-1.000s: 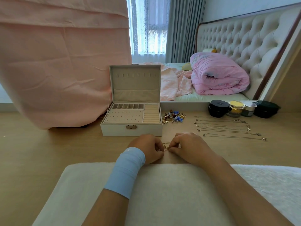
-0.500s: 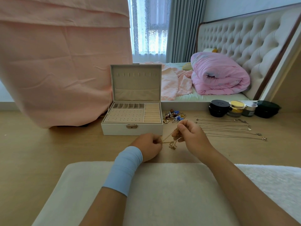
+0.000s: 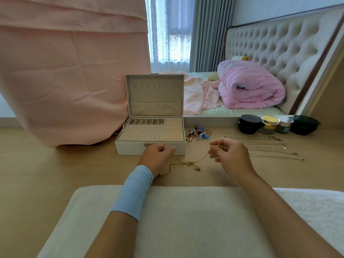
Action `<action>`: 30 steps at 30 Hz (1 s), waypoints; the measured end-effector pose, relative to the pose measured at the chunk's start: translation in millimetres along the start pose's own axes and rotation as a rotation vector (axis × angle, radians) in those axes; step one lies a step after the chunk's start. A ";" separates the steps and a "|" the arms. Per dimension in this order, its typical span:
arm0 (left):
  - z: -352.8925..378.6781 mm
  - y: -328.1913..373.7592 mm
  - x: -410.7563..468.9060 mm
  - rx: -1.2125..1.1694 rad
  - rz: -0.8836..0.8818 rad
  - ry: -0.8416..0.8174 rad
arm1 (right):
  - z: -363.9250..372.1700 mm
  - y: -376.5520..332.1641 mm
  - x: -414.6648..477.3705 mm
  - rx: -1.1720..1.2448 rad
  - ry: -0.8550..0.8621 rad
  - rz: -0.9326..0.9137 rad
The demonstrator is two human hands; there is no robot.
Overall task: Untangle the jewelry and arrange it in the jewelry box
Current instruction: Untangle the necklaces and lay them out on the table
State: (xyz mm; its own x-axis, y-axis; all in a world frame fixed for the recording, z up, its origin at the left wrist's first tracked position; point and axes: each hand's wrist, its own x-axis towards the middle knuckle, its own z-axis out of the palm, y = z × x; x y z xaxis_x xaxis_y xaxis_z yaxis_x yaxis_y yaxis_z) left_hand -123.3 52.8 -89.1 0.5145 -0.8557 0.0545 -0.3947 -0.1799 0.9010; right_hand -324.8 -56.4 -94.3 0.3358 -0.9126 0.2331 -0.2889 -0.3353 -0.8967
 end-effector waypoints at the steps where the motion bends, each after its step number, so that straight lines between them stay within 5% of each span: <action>1: -1.7 -1.0 0.5 0.053 0.019 0.018 | 0.3 -0.6 0.9 0.022 0.022 0.002; 8: -15.2 -7.1 4.2 0.613 -0.021 -0.008 | -6.2 -21.9 3.9 0.569 0.172 0.168; 15: -19.4 3.1 -5.2 0.892 -0.085 -0.032 | -12.3 -30.5 3.5 0.599 0.106 0.066; 19: 0.3 18.6 -13.2 0.728 0.138 0.010 | -9.1 -41.3 -3.1 0.614 -0.010 0.012; 22: 29.7 27.7 -21.0 0.461 0.251 -0.226 | -4.6 -46.8 -6.7 0.610 -0.050 -0.018; 25: 51.9 23.4 -24.4 0.497 0.305 -0.451 | -4.1 -48.4 -7.0 0.601 -0.059 -0.042; 30: 58.3 16.8 -18.1 0.554 0.382 -0.381 | -7.4 -38.0 -5.9 0.273 -0.076 -0.192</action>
State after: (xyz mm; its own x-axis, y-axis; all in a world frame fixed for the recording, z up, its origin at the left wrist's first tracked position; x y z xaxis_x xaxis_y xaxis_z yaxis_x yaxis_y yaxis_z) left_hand -183.7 37.0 -100.0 0.0077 -0.9971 0.0763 -0.8671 0.0313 0.4972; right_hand -322.4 -40.0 -58.8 0.4297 -0.8154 0.3878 0.0336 -0.4147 -0.9093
